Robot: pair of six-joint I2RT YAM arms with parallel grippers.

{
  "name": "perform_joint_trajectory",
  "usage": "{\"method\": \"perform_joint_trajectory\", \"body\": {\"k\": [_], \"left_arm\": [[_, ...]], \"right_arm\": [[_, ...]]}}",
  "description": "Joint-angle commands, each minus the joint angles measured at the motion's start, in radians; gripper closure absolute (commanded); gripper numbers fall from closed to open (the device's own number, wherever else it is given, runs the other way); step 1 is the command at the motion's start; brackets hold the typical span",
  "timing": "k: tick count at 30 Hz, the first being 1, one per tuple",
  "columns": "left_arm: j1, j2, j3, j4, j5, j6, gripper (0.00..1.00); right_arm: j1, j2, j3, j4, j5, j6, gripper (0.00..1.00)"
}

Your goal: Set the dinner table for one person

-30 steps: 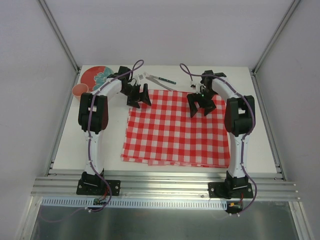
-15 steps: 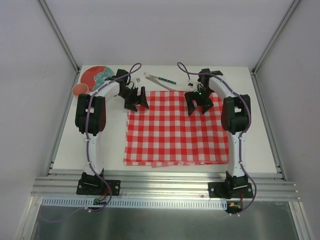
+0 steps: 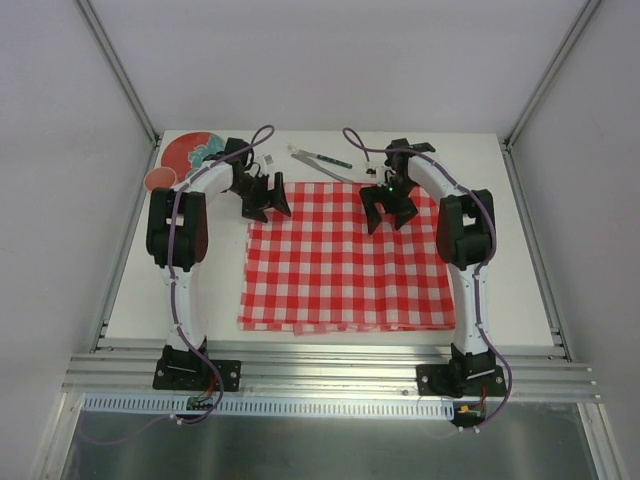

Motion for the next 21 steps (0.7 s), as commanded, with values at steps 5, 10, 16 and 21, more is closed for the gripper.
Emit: {"method": "perform_joint_trajectory", "body": {"k": [5, 10, 16, 21], "left_arm": [[0.027, -0.100, -0.030, -0.036, -0.076, 0.019, 0.12], [0.028, -0.176, -0.015, -0.042, -0.053, 0.041, 0.01], [0.031, -0.334, 0.053, -0.052, -0.048, 0.041, 0.01], [0.106, -0.462, 0.084, -0.057, -0.298, 0.159, 0.01]], "right_arm": [[0.013, -0.036, 0.024, -0.013, 0.017, 0.001, 0.03], [0.009, -0.168, 0.015, -0.017, 0.028, -0.005, 0.03], [0.016, -0.381, -0.015, -0.022, 0.064, -0.005, 0.03], [0.050, -0.465, -0.083, -0.005, 0.114, -0.011, 0.03]]}}
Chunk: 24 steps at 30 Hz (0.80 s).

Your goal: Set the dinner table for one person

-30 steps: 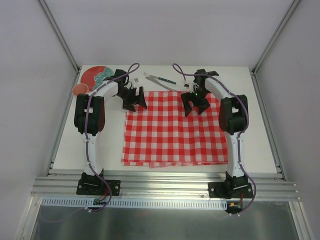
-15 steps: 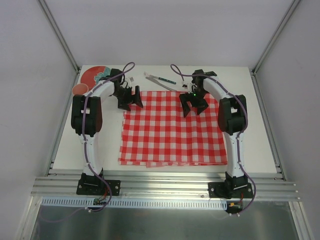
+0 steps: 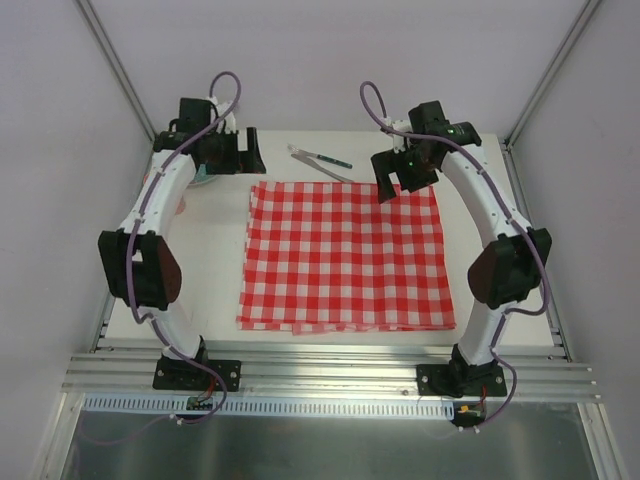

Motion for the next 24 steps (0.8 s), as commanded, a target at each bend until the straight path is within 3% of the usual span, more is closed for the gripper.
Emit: {"method": "perform_joint_trajectory", "body": {"k": [1, 5, 9, 15, 24], "left_arm": [[0.096, -0.113, 0.063, -0.010, -0.189, 0.103, 0.01], [0.287, -0.138, 0.118, -0.012, -0.260, 0.124, 0.13], [0.360, -0.153, 0.118, -0.013, -0.266, 0.156, 0.19], [0.401, -0.101, 0.089, -0.017, -0.209, 0.213, 0.35], [0.401, 0.069, 0.155, -0.017, -0.307, 0.367, 0.39]], "right_arm": [[0.037, -0.058, -0.037, -0.011, 0.050, -0.018, 0.03], [0.066, -0.069, -0.038, 0.008, 0.066, -0.036, 0.03], [0.092, -0.072, -0.051, 0.029, 0.072, -0.048, 0.03], [0.126, -0.066, -0.055, 0.032, 0.066, -0.053, 0.03], [0.152, -0.046, -0.063, 0.043, 0.078, -0.065, 0.03]]}}
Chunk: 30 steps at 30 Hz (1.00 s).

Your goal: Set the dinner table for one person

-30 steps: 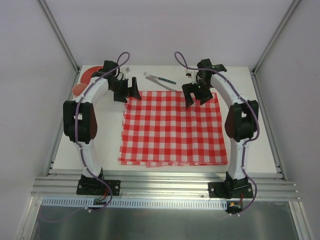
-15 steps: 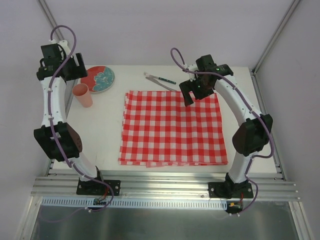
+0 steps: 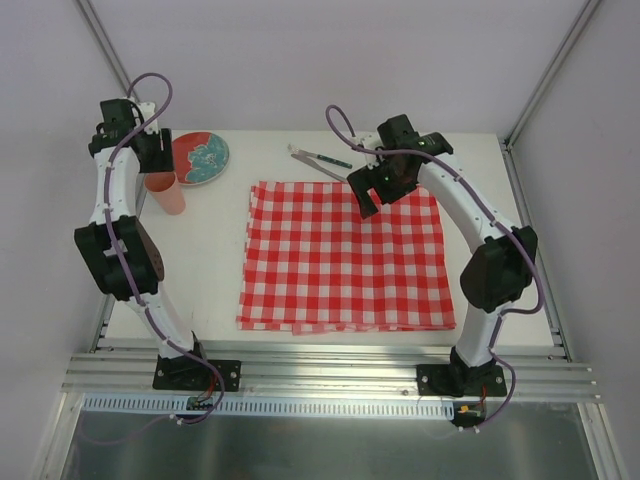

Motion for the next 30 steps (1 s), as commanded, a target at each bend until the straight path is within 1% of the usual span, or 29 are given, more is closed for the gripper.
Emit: {"method": "perform_joint_trajectory", "body": {"k": [1, 3, 4, 7, 9, 11, 13, 15, 17, 18, 24, 30], "left_arm": [[0.003, 0.069, 0.057, -0.011, -0.039, 0.082, 0.35], [0.000, 0.091, 0.080, -0.011, -0.028, 0.080, 0.32], [0.000, 0.106, 0.084, -0.011, -0.025, 0.083, 0.31], [-0.010, 0.135, 0.095, -0.012, -0.032, 0.095, 0.32], [-0.015, 0.146, 0.097, -0.011, -0.026, 0.097, 0.35], [-0.018, 0.157, 0.095, -0.012, -0.017, 0.106, 0.42], [-0.030, 0.167, 0.095, -0.017, -0.005, 0.115, 0.61], [-0.043, 0.172, 0.089, -0.018, -0.005, 0.117, 0.73], [-0.052, 0.178, 0.081, -0.020, -0.005, 0.115, 0.73], [-0.060, 0.180, 0.080, -0.020, -0.003, 0.115, 0.70], [-0.073, 0.184, 0.058, -0.025, -0.002, 0.112, 0.71], [-0.073, 0.183, 0.055, -0.025, -0.015, 0.109, 0.69]], "right_arm": [[0.008, 0.014, 0.012, 0.008, 0.018, -0.014, 0.03], [0.008, 0.023, 0.027, 0.010, 0.021, -0.017, 0.03], [0.008, 0.026, 0.032, 0.011, 0.023, -0.015, 0.03], [0.008, 0.035, 0.035, 0.013, 0.020, -0.012, 0.03], [0.010, 0.037, 0.032, 0.014, 0.021, -0.012, 0.03], [0.011, 0.037, 0.026, 0.016, 0.023, -0.012, 0.03], [0.011, 0.035, 0.020, 0.016, 0.021, -0.012, 0.03], [0.013, 0.035, 0.013, 0.016, 0.021, -0.011, 0.03], [0.016, 0.034, 0.010, 0.014, 0.021, -0.011, 0.03], [0.014, 0.035, 0.009, 0.016, 0.023, -0.011, 0.03], [0.022, 0.034, 0.013, 0.019, 0.029, -0.012, 0.03], [0.027, 0.031, 0.006, 0.021, 0.038, -0.018, 0.03]]}}
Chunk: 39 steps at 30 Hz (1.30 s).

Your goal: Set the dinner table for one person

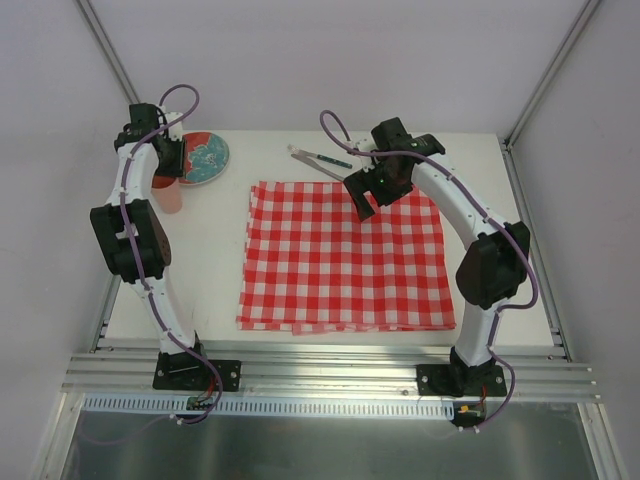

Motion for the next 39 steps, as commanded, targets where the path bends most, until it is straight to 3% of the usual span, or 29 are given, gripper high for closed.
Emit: {"method": "perform_joint_trajectory", "body": {"k": [1, 5, 7, 8, 15, 27, 34, 39], "left_arm": [[0.000, -0.004, -0.005, -0.020, -0.011, 0.007, 0.69], [0.002, 0.001, -0.016, -0.020, -0.029, 0.007, 0.74], [0.003, 0.009, -0.026, -0.020, -0.045, 0.010, 0.95], [0.002, 0.012, -0.029, -0.020, -0.052, 0.005, 1.00], [-0.021, -0.089, -0.039, -0.028, 0.050, -0.035, 1.00], [-0.395, -0.379, -0.091, -0.096, 0.161, -0.068, 1.00], [-0.491, -0.340, -0.169, -0.100, 0.256, -0.098, 1.00], [-0.564, -0.208, -0.152, -0.099, 0.279, -0.101, 1.00]], "right_arm": [[0.010, -0.009, 0.006, 0.015, 0.017, -0.015, 0.03], [0.011, -0.012, 0.003, 0.016, 0.025, -0.017, 0.03], [0.013, -0.015, 0.000, 0.018, 0.027, -0.018, 0.03], [0.013, -0.015, -0.002, 0.019, 0.031, -0.020, 0.03], [0.010, -0.067, -0.003, 0.035, 0.132, -0.049, 0.03], [-0.107, -0.177, -0.075, 0.052, 0.194, -0.070, 0.03], [-0.112, -0.165, -0.066, 0.049, 0.179, -0.074, 0.03], [-0.113, -0.151, -0.060, 0.049, 0.175, -0.078, 0.03]]}}
